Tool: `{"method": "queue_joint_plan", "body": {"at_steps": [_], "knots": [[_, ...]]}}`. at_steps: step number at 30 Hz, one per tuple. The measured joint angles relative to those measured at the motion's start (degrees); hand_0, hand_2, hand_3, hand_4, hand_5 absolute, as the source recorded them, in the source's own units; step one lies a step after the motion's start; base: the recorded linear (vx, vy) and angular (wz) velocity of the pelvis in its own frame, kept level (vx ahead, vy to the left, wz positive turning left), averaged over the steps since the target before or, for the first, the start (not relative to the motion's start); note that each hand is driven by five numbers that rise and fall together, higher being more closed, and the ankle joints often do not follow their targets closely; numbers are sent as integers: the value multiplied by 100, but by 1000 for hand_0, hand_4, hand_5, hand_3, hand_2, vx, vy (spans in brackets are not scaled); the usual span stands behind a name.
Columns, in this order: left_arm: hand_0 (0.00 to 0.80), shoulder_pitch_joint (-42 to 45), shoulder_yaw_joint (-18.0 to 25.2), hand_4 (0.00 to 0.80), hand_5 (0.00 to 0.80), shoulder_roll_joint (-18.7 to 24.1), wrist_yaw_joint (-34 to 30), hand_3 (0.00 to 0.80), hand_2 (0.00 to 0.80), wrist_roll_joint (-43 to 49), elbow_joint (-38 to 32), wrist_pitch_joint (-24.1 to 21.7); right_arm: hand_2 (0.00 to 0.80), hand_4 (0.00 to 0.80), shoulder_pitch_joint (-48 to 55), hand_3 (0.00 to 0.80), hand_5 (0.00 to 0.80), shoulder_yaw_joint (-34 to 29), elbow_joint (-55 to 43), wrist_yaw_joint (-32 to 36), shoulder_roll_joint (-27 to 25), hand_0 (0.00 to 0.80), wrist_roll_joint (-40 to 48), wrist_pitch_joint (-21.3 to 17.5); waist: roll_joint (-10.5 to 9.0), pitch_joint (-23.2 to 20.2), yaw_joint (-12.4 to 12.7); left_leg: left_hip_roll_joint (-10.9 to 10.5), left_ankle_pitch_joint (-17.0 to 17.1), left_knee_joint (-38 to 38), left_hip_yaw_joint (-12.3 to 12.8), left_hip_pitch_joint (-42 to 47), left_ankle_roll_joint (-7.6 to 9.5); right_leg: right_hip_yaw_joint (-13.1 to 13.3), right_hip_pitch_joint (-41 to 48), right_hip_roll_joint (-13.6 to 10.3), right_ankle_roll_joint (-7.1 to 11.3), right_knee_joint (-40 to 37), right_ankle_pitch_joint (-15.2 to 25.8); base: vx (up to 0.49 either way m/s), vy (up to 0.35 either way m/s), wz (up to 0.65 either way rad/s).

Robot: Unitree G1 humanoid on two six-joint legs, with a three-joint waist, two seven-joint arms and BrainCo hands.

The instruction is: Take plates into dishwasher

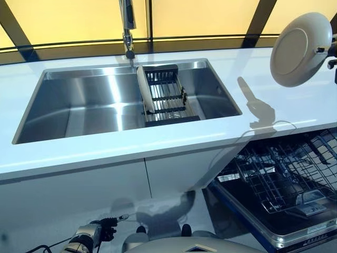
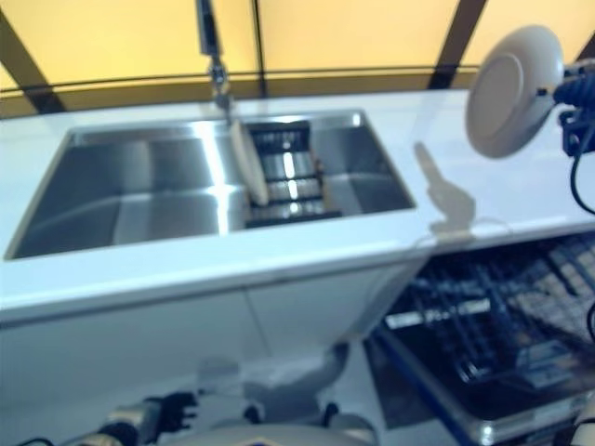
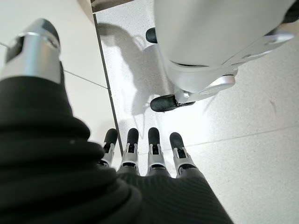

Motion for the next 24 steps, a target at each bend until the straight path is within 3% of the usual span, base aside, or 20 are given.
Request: {"method": "queue_joint_plan", "body": {"at_steps": [13, 24], "knots": [[0, 106, 36, 0, 0, -4, 2, 0, 0, 309, 14, -302, 800, 800, 1591, 800, 800, -1292, -227, 263, -312, 800, -4, -6, -48, 12, -312, -13, -79, -3, 212, 8, 18, 223, -103, 0, 19, 2, 14, -24, -4, -9], [0, 252, 231, 0, 0, 2, 5, 0, 0, 423, 65, -635, 800, 800, 3873, 800, 800, -2838, -919, 627, -361, 800, -265, -147, -101, 43, -623, -14, -174, -3, 433, 35, 18, 442, -197, 13, 38, 2, 16, -17, -4, -11]]}}
